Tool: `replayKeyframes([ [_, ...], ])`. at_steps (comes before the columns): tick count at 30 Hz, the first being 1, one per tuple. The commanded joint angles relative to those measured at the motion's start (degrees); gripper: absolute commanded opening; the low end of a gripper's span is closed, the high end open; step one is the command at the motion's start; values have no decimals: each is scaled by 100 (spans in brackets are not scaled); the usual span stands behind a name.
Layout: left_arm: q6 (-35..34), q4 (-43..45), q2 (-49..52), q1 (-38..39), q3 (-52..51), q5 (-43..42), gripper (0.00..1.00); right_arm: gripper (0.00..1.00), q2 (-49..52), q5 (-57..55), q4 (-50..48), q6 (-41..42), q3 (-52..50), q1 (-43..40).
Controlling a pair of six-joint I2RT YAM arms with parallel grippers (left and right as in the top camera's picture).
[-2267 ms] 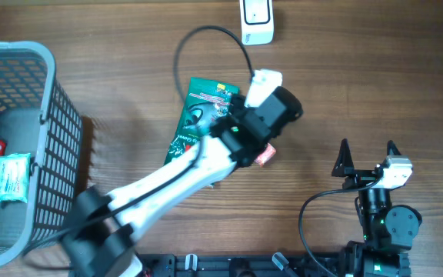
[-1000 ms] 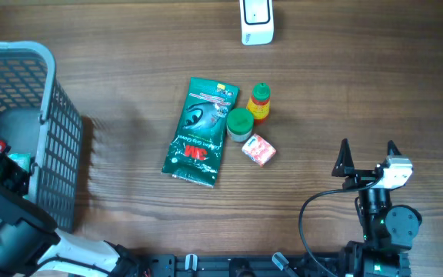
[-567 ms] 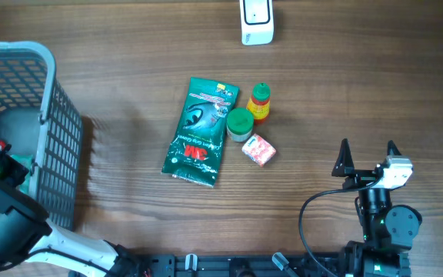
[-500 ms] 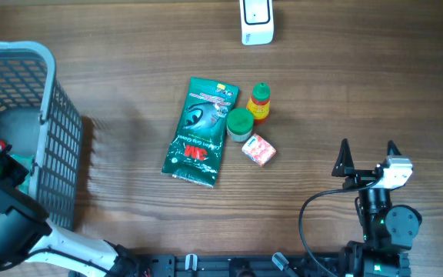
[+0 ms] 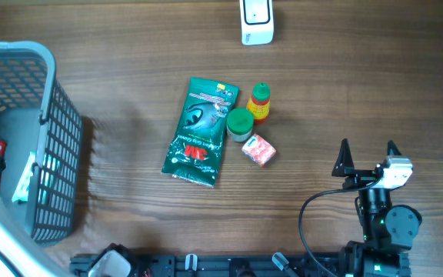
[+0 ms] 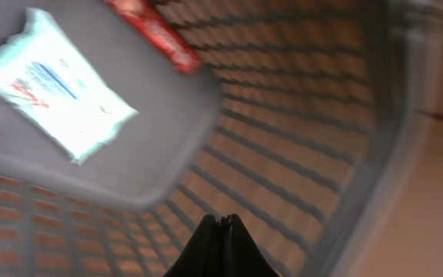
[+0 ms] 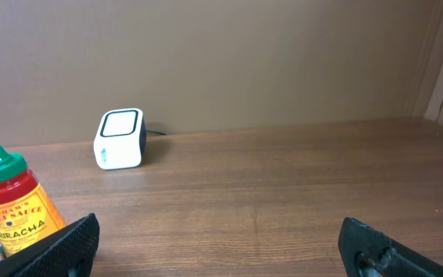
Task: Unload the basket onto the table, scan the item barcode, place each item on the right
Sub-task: 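Reach left gripper into basket and grasp light-green tissue pack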
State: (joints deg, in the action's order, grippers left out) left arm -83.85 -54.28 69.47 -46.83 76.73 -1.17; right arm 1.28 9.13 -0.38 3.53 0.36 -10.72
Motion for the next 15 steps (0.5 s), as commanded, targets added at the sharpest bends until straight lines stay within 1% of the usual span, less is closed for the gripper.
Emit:
replayKeyframes([
  [1,116,356,-520,162,11,238,55,100,-33,-31,-17,-52,-4,-17],
  [2,109,374,-511,162,11,332,83,100,-33,-31,-17,-50,-4,-17],
  [3,94,372,-437,162,11,452,100,100,-33,-31,-17,-52,-4,-17],
  [5,94,372,-111,162,11,492,100,100,-31,-31,-17,-52,-4,-17],
  [8,-98,374,717,162,11,463,100,100,-33,-31,-17,-52,-4,-17],
  [11,-33,208,1556,157,11,474,100,98,-33,-31,-17,-55,-4,-17],
  [12,-35,170,1858,157,11,468,97,99,-33,-31,-17,-55,-4,-17],
  [13,-37,98,2170,157,11,466,86,100,-33,-31,-17,-52,-4,-17],
  [15,-48,-46,2647,162,11,468,86,100,-31,-31,-17,-55,-4,-17],
])
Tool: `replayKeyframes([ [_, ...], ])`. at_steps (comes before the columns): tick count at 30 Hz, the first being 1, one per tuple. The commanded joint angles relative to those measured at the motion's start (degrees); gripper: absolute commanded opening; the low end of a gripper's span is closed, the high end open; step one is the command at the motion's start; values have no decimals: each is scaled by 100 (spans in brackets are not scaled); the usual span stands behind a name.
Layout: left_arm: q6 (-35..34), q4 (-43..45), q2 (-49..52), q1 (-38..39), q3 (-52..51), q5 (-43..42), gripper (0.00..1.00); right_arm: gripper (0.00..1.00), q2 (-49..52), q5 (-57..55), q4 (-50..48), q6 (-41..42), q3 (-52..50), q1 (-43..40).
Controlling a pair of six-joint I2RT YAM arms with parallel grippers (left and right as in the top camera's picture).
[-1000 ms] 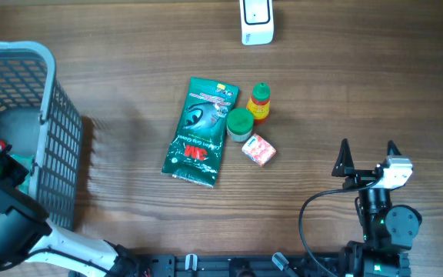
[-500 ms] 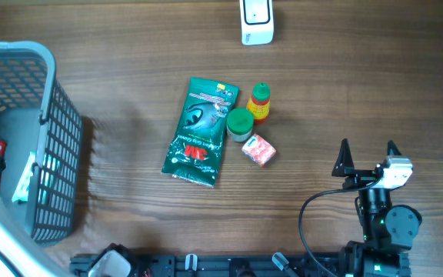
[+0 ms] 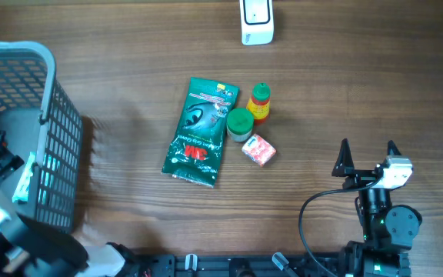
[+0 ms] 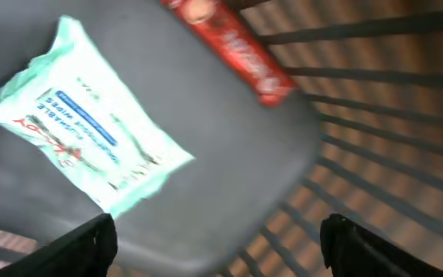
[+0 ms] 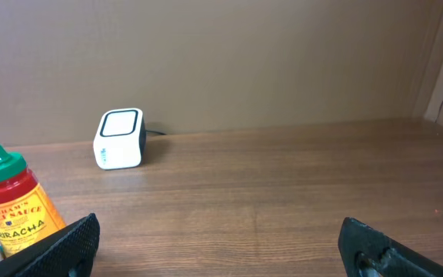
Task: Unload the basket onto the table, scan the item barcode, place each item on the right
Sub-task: 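Reach left gripper into basket and grasp light-green tissue pack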
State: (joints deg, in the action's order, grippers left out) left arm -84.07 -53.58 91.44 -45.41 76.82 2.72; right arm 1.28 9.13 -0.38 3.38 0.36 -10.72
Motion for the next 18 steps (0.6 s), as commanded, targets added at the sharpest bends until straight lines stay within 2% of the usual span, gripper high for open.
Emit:
replayKeyframes([
  [1,-37,-136,688,20,2,81,86,100,-33,-31,-17,-37,-4,-17],
  [6,-59,-105,1521,15,2,87,85,100,-33,-31,-17,-37,-4,-17],
  [7,-59,-103,1659,15,2,101,84,100,-33,-31,-17,-37,-4,-17],
  [9,-55,-92,1967,15,2,101,73,100,-33,-31,-17,-37,-4,-17],
  [10,-55,-92,2098,15,2,101,72,100,-33,-31,-17,-37,-4,-17],
  [11,-52,-114,2247,22,2,98,64,100,-33,-31,-17,-37,-4,-17],
  [12,-15,-166,2323,22,2,96,48,100,-33,-31,-17,-37,-4,-17],
  [14,337,-313,2321,20,2,98,4,100,-33,-31,-17,-37,-4,-17],
  [18,444,-304,1952,20,15,98,4,100,-31,-31,-17,-39,-4,-17],
])
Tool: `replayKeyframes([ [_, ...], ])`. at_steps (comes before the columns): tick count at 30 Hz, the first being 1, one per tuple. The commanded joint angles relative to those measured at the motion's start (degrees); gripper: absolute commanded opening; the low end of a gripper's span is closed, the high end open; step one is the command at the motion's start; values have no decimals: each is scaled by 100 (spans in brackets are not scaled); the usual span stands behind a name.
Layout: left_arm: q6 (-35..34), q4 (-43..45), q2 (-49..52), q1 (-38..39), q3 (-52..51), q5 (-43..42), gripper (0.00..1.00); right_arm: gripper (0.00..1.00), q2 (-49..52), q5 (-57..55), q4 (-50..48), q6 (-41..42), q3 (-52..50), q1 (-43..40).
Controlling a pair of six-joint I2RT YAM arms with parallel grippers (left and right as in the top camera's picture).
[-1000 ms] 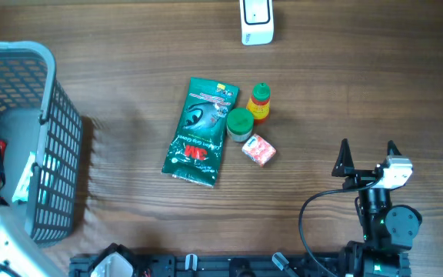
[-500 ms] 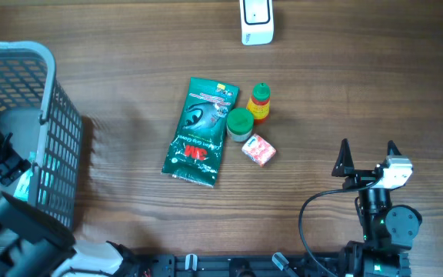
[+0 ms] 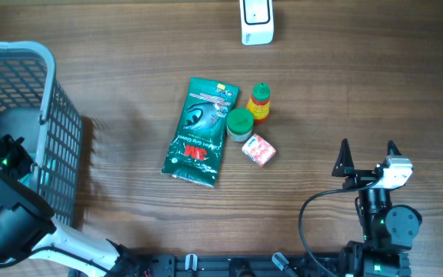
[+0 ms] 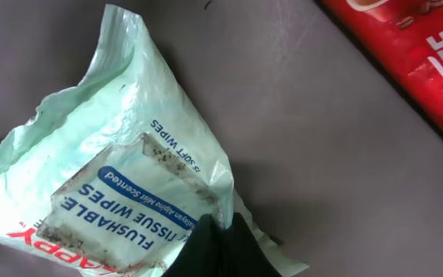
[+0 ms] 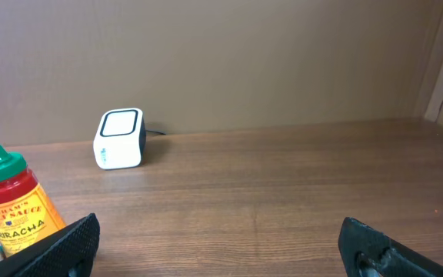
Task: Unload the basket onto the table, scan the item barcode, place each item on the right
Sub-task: 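Reach left gripper into basket and grasp light-green tissue pack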
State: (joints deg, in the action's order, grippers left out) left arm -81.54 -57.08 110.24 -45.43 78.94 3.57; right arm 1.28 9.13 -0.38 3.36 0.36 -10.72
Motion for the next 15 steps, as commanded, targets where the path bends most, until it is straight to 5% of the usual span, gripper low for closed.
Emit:
replayKeyframes([
  [1,216,44,-162,22,-160,13,4,100,-33,-31,-17,-35,-4,-17],
  [11,614,127,-4107,24,70,-136,4,100,-33,-31,-17,-35,-4,-17],
  [15,885,715,-5274,46,70,-1508,4,100,-33,-31,-17,-35,-4,-17],
])
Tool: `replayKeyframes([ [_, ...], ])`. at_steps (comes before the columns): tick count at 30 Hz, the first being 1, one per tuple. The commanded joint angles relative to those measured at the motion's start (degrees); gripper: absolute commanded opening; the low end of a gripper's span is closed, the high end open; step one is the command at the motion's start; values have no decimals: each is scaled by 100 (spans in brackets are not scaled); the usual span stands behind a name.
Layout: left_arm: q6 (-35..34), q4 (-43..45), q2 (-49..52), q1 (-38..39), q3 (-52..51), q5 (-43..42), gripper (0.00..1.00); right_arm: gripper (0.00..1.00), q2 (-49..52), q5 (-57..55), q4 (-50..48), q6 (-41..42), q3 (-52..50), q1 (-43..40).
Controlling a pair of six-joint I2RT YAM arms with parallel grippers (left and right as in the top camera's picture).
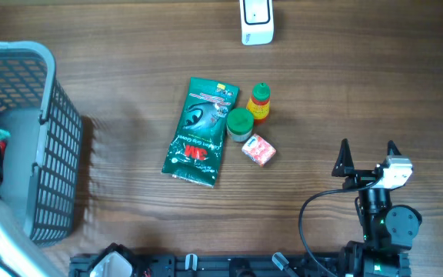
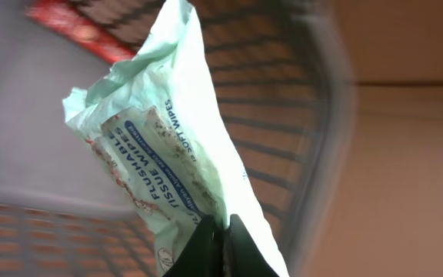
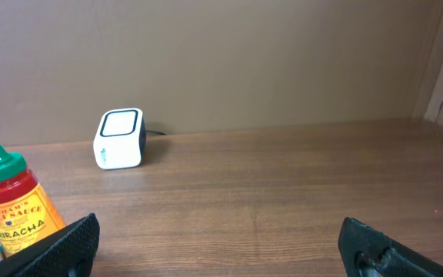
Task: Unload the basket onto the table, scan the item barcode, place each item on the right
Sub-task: 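Reach left gripper into basket and grasp light-green tissue pack, then place tissue pack on table right of small box with left gripper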
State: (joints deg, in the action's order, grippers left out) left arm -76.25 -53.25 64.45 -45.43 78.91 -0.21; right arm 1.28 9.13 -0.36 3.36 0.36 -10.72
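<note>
A mint-green pack of flushable wipes (image 2: 168,146) hangs from my left gripper (image 2: 220,231), which is shut on its lower edge, above the floor of the grey basket (image 2: 314,115). In the overhead view a corner of the pack shows at the far left inside the basket (image 1: 48,115). The white barcode scanner (image 1: 256,21) stands at the table's far edge, also seen as the scanner (image 3: 120,138) in the right wrist view. My right gripper (image 3: 218,246) rests open and empty near the front right.
A red packet (image 2: 68,23) lies on the basket floor. Mid-table lie a green pouch (image 1: 200,131), a sriracha bottle (image 1: 259,102), a green-lidded jar (image 1: 239,123) and a small red-white packet (image 1: 258,150).
The wipes pack, then lying on the basket floor with my left gripper shut on its edge, now hangs raised off the floor in that gripper. The right arm has not moved.
My left gripper was shut and empty inside the basket, the wipes pack flat on the floor. Then it stood open over the pack. Then it was shut on the pack's edge, and now it holds the pack lifted within the basket.
</note>
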Motion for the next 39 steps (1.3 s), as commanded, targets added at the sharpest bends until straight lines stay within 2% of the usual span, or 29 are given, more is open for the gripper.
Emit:
replayKeyframes([
  [1,385,542,-951,131,72,-1659,4,100,-31,-31,-20,-33,-4,-17],
  [3,382,780,-1364,540,72,-2216,4,100,-33,-31,-20,-37,-4,-17],
  [5,387,756,-1587,1137,72,-2275,4,100,-33,-31,-20,-35,-4,-17],
  [7,393,669,-1652,1932,72,-2275,4,100,-33,-31,-20,-33,-4,-17],
  [10,608,592,-1464,3560,70,-2173,4,100,-33,-31,-20,-33,-4,-17],
  [12,693,592,-1163,4664,70,-1742,4,100,-33,-31,-20,-37,-4,-17],
  [15,1390,595,-433,6231,70,-1095,4,100,-33,-31,-20,-35,-4,-17],
  [18,2155,710,487,7366,70,-748,4,100,-33,-31,-20,-37,-4,-17],
  [22,2968,1158,1860,8487,70,-713,4,100,-33,-31,-20,-35,-4,-17],
  [24,3215,1366,2396,8974,70,-525,4,100,-33,-31,-20,-37,-4,-17],
  [28,3259,1628,3217,9694,70,527,4,100,-31,-31,-20,-35,-4,-17],
  [31,3257,2057,3689,9842,70,953,4,100,-31,-31,-20,-37,-4,-17],
  [33,3257,2719,4181,9829,70,997,4,100,-33,-31,-20,-37,-4,-17],
  [36,3259,3261,4533,9831,70,1062,4,100,-31,-31,-20,-35,-4,-17],
  [39,3257,3289,4540,9825,70,1145,7,100,-31,-31,-20,-35,-4,-17],
])
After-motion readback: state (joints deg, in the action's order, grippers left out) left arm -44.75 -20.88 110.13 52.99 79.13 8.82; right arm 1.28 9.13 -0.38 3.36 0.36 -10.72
